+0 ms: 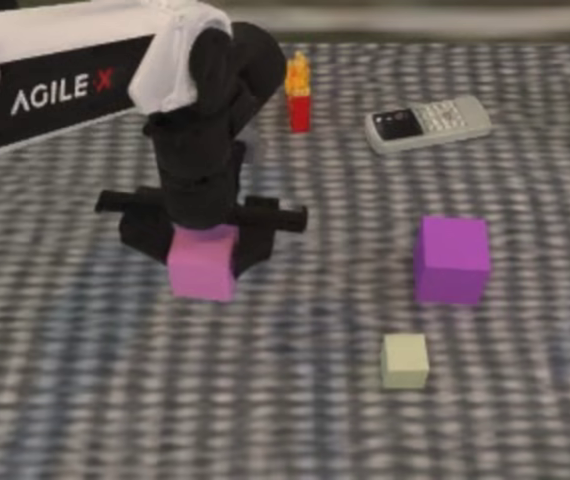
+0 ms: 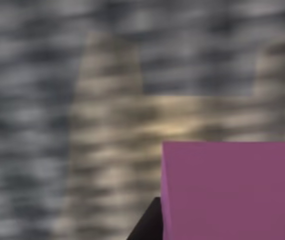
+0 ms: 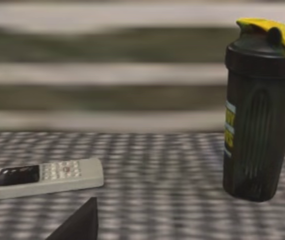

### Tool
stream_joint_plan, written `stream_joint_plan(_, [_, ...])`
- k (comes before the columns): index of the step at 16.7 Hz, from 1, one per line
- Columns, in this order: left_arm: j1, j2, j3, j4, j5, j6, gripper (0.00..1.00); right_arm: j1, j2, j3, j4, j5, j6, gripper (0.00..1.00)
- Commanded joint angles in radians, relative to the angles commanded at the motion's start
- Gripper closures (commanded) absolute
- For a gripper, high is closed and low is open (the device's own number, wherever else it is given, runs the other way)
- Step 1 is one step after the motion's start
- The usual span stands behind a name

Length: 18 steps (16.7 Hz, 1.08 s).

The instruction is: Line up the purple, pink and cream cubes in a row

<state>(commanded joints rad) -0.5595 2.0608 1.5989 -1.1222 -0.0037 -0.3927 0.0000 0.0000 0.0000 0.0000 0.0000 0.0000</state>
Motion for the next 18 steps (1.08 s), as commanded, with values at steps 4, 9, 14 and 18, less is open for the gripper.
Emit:
stream_joint_plan(4, [-0.189, 0.051, 0.103, -0.048, -0.006, -0.308, 1.0, 0.0, 0.0, 0.0, 0.0, 0.0, 0.0, 0.0])
stream_joint_plan(9, [-0.314, 0.072, 0.169, -0.071, -0.014, -0.477, 1.0, 0.0, 0.0, 0.0, 0.0, 0.0, 0.0, 0.0])
stream_joint_plan(14, [-0.313, 0.068, 0.166, -0.066, -0.013, -0.476, 1.0, 0.0, 0.0, 0.0, 0.0, 0.0, 0.0, 0.0])
stream_joint_plan(18, [-0.314, 0.093, 0.101, 0.026, -0.011, -0.474, 1.0, 0.0, 0.0, 0.0, 0.0, 0.0, 0.0, 0.0])
